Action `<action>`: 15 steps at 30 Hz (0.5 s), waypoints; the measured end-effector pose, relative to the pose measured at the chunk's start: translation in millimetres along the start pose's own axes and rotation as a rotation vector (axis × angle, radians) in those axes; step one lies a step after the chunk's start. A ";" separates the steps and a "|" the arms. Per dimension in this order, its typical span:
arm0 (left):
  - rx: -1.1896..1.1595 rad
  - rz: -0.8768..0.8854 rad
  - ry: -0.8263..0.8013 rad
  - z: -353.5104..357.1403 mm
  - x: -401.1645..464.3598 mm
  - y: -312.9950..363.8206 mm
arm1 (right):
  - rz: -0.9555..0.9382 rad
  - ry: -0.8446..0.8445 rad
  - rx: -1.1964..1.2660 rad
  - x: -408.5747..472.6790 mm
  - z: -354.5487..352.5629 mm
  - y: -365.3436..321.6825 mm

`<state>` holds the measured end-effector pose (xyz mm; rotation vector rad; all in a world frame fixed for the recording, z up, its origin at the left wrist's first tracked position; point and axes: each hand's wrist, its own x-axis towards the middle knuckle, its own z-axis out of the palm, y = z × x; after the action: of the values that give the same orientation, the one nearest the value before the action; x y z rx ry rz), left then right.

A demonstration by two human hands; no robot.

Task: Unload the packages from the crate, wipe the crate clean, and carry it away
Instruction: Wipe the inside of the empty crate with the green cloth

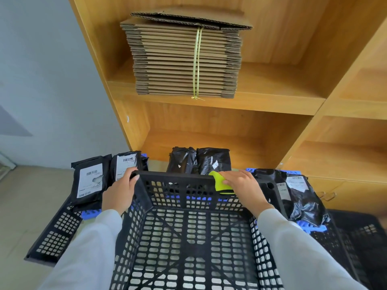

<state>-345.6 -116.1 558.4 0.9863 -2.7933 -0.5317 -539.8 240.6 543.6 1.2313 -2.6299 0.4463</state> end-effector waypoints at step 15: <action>0.064 0.002 0.053 2.8 -2.6 -1.0 | 0.148 -0.056 0.178 -33.1 -35.6 66.8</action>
<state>-343.6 -114.4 555.4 0.9944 -2.7803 -0.4121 -568.6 317.3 554.4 1.1159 -2.7921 0.6945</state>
